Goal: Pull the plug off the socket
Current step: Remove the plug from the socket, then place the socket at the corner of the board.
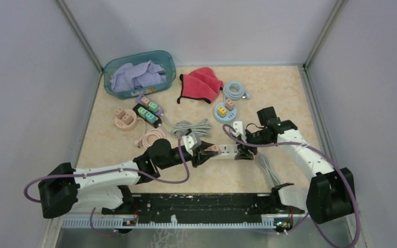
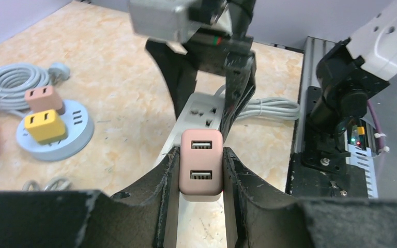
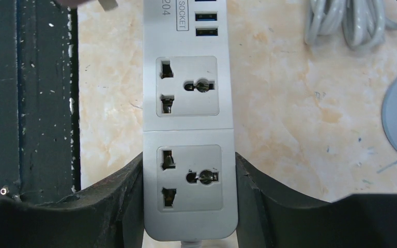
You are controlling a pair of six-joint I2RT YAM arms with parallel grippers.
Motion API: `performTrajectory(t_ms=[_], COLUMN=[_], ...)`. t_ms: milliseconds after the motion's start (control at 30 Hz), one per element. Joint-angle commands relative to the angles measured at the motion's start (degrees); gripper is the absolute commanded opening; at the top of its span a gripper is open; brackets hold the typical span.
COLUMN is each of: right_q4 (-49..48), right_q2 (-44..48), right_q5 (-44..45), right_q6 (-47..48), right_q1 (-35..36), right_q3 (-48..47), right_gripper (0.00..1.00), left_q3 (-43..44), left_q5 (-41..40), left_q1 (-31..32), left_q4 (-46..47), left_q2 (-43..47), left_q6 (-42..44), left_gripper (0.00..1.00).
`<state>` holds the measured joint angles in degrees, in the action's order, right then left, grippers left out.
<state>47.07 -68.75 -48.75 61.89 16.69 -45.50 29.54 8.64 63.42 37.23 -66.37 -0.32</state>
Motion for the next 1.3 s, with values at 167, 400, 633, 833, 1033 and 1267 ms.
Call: performTrajectory(t_ms=[167, 400, 633, 833, 1033, 1267], right_q4=[-6.5, -18.37, -28.15, -38.68, -40.69, -35.15], right_q2=[5.07, 5.91, -6.35, -17.19, -31.69, -48.56], right_q5=[0.37, 2.74, 12.83, 24.59, 36.23, 41.57], right_q6=[-7.46, -18.27, -29.71, -38.04, -42.47, -44.6], right_q1=[-10.1, -23.73, -30.91, -30.87, -30.85, -30.9], right_q3=[-2.4, -5.08, -18.13, -27.55, -38.69, -50.63], right_gripper=[0.0, 0.0, 0.0, 0.0, 0.0, 0.05], left_q3=[-4.81, -8.03, -10.85, -12.27, -13.65, -13.98], left_q5=[-6.22, -7.46, -8.22, -8.64, -8.81, -8.73], left_q1=[-2.34, -3.29, -3.48, -3.65, -3.82, -3.96], left_q4=[0.29, 0.51, 2.64, 3.58, 4.73, 4.95], left_q2=[6.89, 9.55, 11.17, 12.36, 13.35, 13.61], left_q6=[-4.86, -6.05, -6.74, -7.15, -7.42, -7.59], left_gripper=[0.0, 0.0, 0.0, 0.0, 0.0, 0.0])
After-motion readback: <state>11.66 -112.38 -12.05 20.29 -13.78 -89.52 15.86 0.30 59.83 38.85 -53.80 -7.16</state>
